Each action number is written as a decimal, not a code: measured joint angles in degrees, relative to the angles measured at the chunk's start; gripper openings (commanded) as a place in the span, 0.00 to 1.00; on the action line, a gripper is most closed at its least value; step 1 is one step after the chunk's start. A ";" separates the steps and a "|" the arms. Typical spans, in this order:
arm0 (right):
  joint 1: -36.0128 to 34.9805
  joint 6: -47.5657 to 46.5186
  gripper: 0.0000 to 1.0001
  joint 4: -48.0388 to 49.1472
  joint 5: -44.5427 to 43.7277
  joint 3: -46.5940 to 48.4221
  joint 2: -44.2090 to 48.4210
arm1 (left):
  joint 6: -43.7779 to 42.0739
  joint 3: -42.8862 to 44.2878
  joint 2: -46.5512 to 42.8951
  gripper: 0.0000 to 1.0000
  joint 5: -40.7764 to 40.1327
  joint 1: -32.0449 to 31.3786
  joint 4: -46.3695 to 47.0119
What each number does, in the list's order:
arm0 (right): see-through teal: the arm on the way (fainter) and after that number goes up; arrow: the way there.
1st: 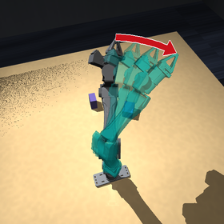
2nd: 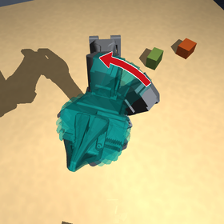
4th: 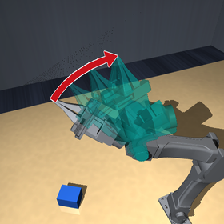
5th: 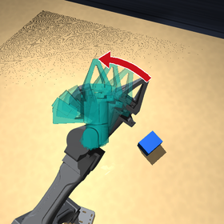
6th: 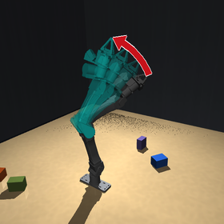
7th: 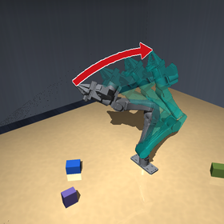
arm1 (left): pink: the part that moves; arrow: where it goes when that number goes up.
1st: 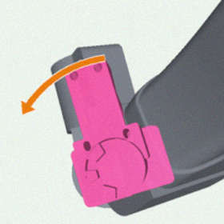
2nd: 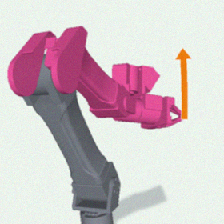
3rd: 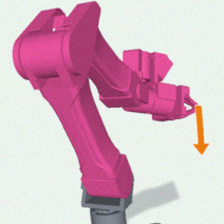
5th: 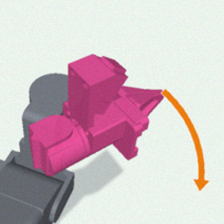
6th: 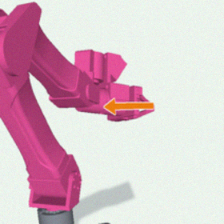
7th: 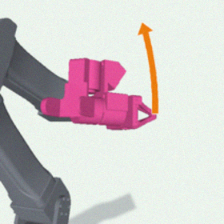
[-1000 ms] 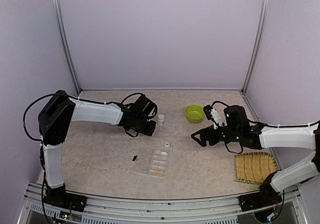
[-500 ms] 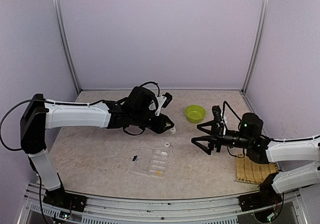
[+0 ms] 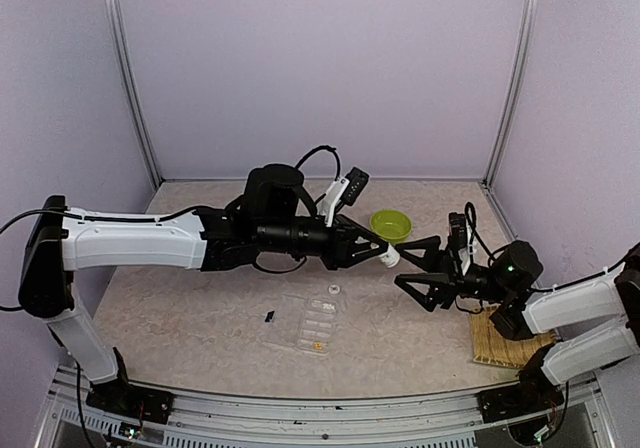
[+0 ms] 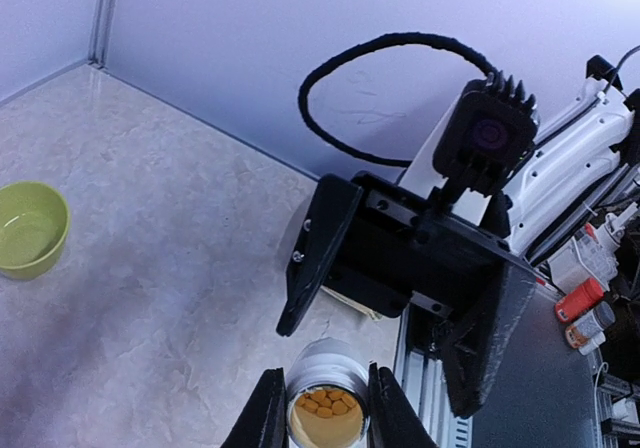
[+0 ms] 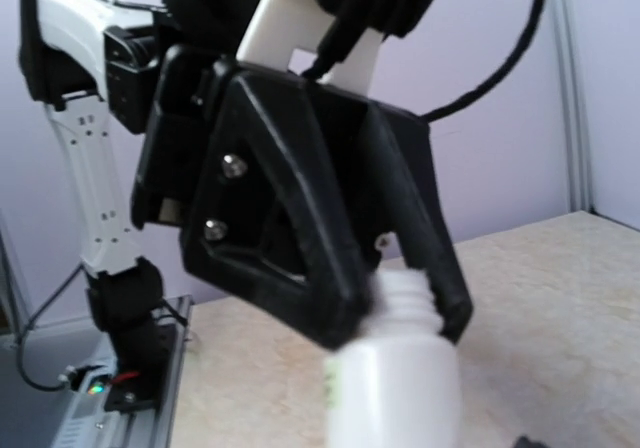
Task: Sort the pills into containers
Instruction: Pass from the left arm to the right, then pick up the lid of the pill bottle from the center of the board.
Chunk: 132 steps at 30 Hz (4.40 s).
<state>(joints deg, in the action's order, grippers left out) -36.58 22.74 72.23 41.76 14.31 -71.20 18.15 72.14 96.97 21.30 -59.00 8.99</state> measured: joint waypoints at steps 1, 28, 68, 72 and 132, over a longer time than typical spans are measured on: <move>0.00 0.44 0.78 1.11 0.42 0.00 -0.52 | 0.35 0.00 0.00 0.08 0.59 -0.28 0.63; 0.00 2.36 0.47 1.84 2.86 2.49 -2.78 | 2.16 0.26 2.45 0.08 3.93 -2.51 2.51; 0.00 -3.45 0.16 -10.51 -0.57 2.12 6.16 | 4.85 -5.84 -1.79 0.99 0.13 -0.24 6.34; 0.00 -4.44 0.16 -14.27 -2.89 1.99 9.31 | 5.57 -7.93 -3.48 0.99 -2.29 1.42 6.21; 0.00 -7.93 0.15 -29.07 -13.31 -1.95 20.31 | 0.33 1.75 21.73 0.44 -22.77 4.92 -14.53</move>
<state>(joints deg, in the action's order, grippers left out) -36.58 14.81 43.16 28.45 12.36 -50.89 18.48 73.89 118.69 -1.48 -54.08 -5.54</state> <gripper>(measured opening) 0.260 0.434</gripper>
